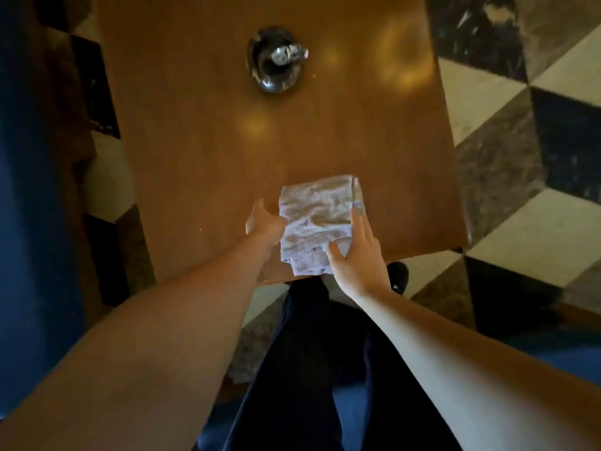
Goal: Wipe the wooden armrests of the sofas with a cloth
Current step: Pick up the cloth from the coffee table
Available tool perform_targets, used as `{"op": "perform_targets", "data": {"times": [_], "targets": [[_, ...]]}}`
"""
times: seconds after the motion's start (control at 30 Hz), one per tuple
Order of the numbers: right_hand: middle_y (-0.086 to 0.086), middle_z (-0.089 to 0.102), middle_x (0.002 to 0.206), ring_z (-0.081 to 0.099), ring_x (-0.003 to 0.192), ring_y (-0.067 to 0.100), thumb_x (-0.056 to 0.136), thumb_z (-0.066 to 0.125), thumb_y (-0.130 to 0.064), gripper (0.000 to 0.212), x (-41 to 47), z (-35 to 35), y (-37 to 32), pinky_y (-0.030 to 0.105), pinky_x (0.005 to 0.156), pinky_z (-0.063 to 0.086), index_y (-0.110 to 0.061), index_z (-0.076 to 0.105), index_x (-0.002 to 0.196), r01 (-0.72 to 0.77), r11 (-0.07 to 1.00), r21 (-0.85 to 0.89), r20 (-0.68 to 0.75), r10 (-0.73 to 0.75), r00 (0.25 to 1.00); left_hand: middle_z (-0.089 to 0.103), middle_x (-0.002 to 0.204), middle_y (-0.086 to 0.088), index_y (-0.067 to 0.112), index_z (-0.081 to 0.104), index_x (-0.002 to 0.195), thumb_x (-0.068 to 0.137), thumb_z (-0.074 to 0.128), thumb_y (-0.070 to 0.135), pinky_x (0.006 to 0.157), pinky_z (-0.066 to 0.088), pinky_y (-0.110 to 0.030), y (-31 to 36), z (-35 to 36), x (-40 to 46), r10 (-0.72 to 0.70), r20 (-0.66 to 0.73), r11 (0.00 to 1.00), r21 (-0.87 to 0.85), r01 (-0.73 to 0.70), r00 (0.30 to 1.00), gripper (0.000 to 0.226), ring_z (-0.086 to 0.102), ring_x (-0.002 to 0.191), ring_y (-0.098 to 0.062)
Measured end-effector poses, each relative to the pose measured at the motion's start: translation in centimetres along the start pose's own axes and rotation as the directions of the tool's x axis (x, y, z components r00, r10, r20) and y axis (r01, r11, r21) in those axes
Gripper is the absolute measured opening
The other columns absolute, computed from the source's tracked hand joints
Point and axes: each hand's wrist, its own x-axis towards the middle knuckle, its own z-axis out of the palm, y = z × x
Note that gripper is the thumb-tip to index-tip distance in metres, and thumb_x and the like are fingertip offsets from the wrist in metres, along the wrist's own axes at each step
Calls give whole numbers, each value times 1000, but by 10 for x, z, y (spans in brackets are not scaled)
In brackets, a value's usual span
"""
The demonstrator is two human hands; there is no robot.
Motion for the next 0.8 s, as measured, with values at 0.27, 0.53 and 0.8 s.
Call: {"op": "perform_targets", "data": {"times": [0.27, 0.53, 0.8], "targets": [[-4, 1, 178, 12, 162, 23, 108, 46, -40, 75, 19, 38, 25, 45, 123, 31, -29, 2, 167, -103, 988, 114, 21, 102, 995, 66, 90, -5, 0, 64, 118, 78, 85, 19, 65, 47, -30, 18, 30, 35, -132, 35, 986, -93, 135, 991, 49, 63, 83, -22], [-3, 11, 177, 18, 161, 22, 109, 44, -46, 72, 4, -9, 40, 41, 125, 27, -26, 7, 167, -148, 919, 365, -92, 193, 977, 56, 87, 5, 23, 47, 106, 91, 52, 13, 50, 36, -27, 36, 66, -38, 361, -52, 907, 254, -337, 931, 18, 56, 71, -18], [-5, 41, 162, 47, 143, 28, 104, 45, -62, 72, -48, -130, 87, 48, 109, 47, -41, 13, 165, -293, 297, 909, 155, 413, 897, 68, 94, 14, 33, 58, 118, 90, 50, 16, 76, 52, -36, 77, 136, -204, 691, 121, 665, 281, -692, 713, 35, 66, 90, -16]]}}
